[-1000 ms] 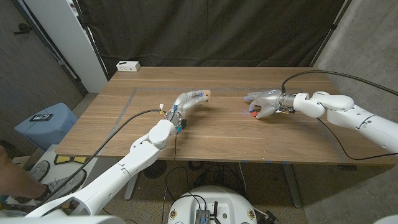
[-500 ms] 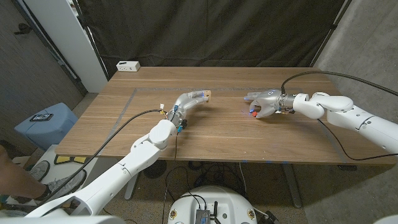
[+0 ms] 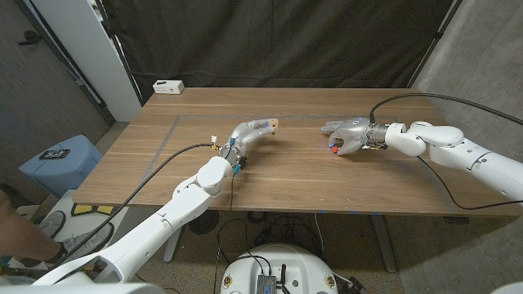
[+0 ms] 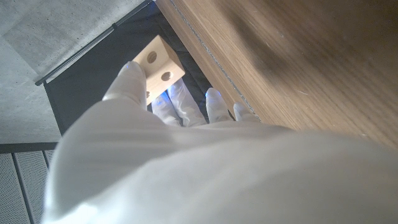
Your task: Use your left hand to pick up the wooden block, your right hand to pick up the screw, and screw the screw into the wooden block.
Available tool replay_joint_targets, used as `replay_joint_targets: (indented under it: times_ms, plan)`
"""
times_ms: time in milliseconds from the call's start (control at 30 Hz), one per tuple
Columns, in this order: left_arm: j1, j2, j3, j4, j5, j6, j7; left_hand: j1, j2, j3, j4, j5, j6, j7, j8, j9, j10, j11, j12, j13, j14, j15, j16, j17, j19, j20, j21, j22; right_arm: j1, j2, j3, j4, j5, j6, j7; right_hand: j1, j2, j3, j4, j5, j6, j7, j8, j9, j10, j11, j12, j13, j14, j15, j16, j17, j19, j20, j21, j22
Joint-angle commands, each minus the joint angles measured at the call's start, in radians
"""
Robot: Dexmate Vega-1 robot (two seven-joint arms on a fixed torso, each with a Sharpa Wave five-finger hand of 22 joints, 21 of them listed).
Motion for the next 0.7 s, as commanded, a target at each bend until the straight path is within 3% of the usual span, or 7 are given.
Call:
replay_joint_targets:
  times_ms: [33,700]
  plan:
    - [-0.015,-0.009,0.007,0.018,-0.003,0.0,-0.007,0.005,0.005,-0.005,-0.001,-0.002,0.007,-0.001,0.005,0.005,-0.006,-0.001,0.0,0.006,-0.001,-0.097,0.007,0.001,-0.004,-0.001,0.004,0.005,0.012,0.002,-0.008,0.015,-0.006,0.01,-0.011,0.012,-0.001,0.009,0.0,0.005,0.017,0.003,0.013,0.007,0.011,0.0,0.005,0.004,0.008,-0.017,0.004,0.005,0.01,0.001,0.007,0.004]
    - [-0.022,-0.015,0.013,0.027,-0.003,0.004,-0.008,0.003,0.006,-0.008,-0.002,-0.001,0.01,-0.001,0.006,0.005,-0.006,0.0,-0.003,0.008,-0.002,-0.096,0.006,0.001,-0.005,0.002,0.004,0.005,0.006,-0.008,-0.002,-0.003,0.005,0.008,0.013,0.013,-0.004,0.009,0.004,0.004,0.0,-0.002,0.026,0.024,0.01,0.004,0.0,0.005,0.002,-0.014,-0.001,0.007,0.012,0.005,0.004,0.004]
